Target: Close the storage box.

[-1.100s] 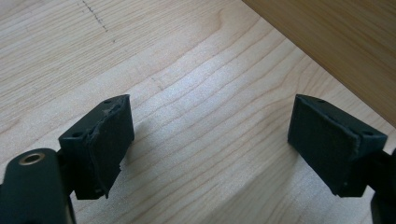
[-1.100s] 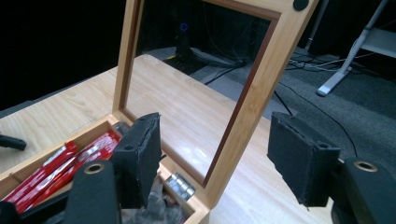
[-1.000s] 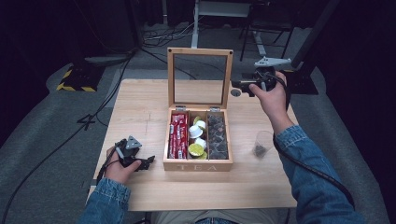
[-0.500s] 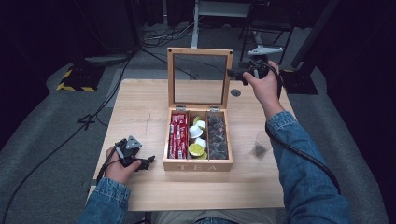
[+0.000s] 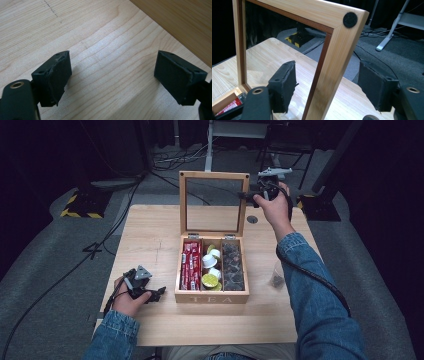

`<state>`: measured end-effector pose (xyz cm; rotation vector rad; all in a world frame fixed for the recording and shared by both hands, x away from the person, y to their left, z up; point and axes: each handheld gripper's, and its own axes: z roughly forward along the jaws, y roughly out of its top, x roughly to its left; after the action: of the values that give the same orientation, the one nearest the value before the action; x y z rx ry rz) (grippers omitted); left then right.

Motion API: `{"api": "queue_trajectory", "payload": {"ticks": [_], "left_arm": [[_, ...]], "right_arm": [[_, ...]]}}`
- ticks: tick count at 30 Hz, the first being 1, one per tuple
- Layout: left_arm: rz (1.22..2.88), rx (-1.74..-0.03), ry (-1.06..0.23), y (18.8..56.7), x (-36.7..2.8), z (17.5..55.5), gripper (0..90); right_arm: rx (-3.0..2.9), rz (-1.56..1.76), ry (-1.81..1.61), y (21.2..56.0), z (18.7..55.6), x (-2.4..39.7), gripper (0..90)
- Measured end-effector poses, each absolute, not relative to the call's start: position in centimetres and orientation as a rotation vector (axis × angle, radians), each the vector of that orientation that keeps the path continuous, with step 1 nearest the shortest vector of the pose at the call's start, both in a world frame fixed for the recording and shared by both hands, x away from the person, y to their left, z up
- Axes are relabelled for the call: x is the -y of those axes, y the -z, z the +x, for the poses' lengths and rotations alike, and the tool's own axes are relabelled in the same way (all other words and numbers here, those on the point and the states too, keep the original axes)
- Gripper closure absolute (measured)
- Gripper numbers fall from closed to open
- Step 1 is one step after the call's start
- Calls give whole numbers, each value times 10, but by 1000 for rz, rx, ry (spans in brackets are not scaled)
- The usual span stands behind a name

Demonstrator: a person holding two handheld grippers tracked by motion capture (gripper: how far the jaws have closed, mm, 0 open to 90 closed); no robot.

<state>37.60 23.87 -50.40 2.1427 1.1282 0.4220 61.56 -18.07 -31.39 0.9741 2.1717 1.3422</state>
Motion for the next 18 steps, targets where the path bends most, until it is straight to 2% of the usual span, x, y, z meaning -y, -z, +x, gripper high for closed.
{"api": "queue_trajectory", "payload": {"ticks": [9, 11, 18], "left_arm": [[2147, -1124, -425, 504, -239, 376, 148], [2149, -1125, -425, 504, -239, 376, 148], [2143, -1130, -421, 504, -238, 376, 148]], "right_arm": [[-2159, 983, -1376, 313, 621, 177, 353], [-2158, 973, -1407, 311, 620, 176, 399], [-2149, 957, -1408, 304, 613, 176, 390]]}}
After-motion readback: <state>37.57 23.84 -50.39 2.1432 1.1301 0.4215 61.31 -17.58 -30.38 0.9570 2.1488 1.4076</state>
